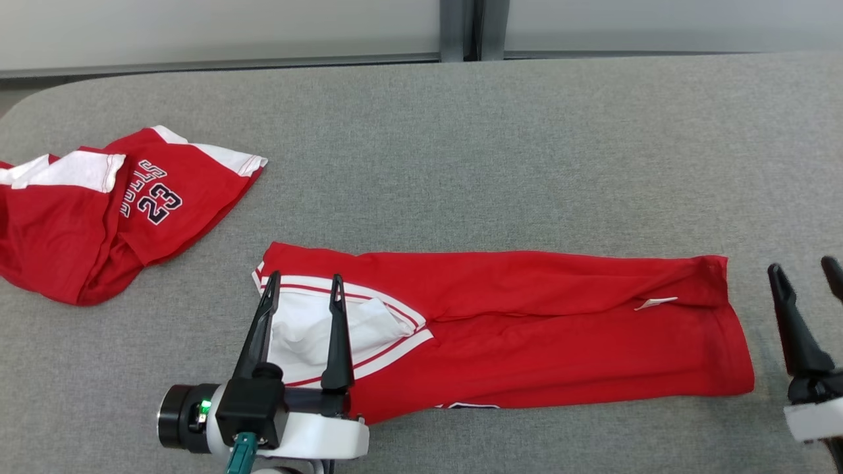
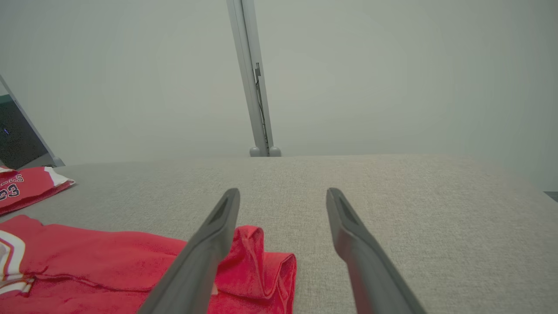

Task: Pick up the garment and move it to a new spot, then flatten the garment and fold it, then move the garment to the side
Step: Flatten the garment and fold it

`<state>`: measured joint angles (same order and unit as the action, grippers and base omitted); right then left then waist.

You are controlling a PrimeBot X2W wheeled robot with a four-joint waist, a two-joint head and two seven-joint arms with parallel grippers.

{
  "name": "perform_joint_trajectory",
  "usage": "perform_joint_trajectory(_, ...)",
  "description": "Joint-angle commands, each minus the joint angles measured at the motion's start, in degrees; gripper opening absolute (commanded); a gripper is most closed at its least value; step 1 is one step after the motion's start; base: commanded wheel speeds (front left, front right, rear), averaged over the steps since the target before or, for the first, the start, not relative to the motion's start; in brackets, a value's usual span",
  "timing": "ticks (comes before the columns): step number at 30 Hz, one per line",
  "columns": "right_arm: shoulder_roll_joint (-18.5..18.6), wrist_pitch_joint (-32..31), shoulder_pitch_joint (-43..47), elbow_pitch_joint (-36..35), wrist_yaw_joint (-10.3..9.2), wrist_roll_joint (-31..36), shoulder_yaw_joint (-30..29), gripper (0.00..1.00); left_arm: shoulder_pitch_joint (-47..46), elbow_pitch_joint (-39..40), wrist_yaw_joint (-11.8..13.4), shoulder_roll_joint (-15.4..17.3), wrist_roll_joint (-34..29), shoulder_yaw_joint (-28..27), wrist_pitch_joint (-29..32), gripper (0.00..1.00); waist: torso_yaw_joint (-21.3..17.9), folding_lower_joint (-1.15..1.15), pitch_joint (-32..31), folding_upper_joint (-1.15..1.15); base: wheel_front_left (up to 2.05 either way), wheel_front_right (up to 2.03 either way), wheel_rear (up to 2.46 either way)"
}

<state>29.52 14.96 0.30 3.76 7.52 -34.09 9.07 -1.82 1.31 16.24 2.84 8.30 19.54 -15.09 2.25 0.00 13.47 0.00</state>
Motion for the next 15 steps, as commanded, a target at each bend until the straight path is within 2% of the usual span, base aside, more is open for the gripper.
perform_joint_trajectory(1,1.0,0.3,-2.8,1.1,-0.06,-1.3,-0.1,1.00,-1.8,0.6,0.9,0.1,0.2,1.0,-0.1,1.00,0.9,0.00,2.3,0.00,0.00,0.00,0.00)
perform_joint_trajectory(7,2.9,0.3,-8.8,6.0,-0.05,-4.0,2.0,1.00,-4.7,0.7,2.6,0.2,0.8,4.0,-0.1,1.00,1.9,0.00,4.8,0.00,0.00,0.00,0.00)
perform_joint_trajectory(15,3.4,0.2,-12.0,15.6,-0.04,-10.7,12.5,1.00,-7.3,0.6,4.4,0.1,1.6,6.5,-0.1,1.00,2.8,0.00,6.8,0.00,0.00,0.00,0.00)
